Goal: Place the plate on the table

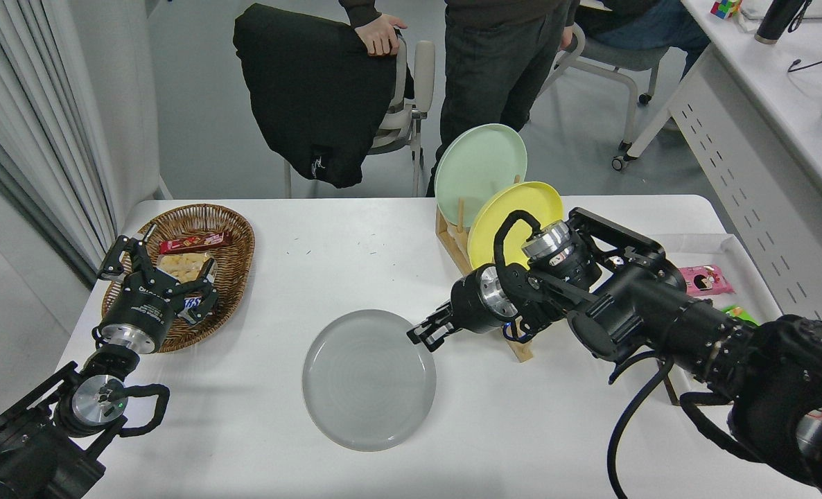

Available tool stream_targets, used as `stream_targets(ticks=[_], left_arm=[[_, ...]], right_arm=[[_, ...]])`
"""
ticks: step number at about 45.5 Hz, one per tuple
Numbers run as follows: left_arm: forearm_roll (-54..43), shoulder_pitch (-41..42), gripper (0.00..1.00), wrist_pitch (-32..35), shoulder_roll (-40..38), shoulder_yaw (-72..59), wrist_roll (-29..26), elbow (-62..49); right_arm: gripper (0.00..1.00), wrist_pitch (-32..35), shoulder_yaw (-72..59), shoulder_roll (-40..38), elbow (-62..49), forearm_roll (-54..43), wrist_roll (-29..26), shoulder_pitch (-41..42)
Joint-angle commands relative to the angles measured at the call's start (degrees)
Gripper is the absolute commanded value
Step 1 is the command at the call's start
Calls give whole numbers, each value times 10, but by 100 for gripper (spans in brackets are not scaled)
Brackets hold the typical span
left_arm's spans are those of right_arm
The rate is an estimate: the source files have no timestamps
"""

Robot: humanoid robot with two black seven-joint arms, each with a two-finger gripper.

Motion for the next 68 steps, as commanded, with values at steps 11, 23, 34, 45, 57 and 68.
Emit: stream_targets(ticks=[11, 23, 34, 45, 57, 68], left_arm=[[0, 0, 98, 0, 0, 0, 0, 1], [0, 0, 98, 1, 0, 0, 0, 0], [0, 0, 98, 0, 0, 0, 0, 0], [0, 0, 98, 1, 0, 0, 0, 0], [0, 0, 98, 0, 0, 0, 0, 0], [0, 0, 98, 0, 0, 0, 0, 0]], right_arm=[[0, 10, 0, 0, -21, -32, 0, -13], [0, 12, 1, 0, -24, -31, 0, -22], [0, 14, 1, 0, -24, -31, -1, -27], [0, 18, 1, 0, -24, -31, 0, -29], [0, 23, 1, 0, -31, -43, 0, -29], [0, 25, 3, 0, -31, -43, 0, -29]])
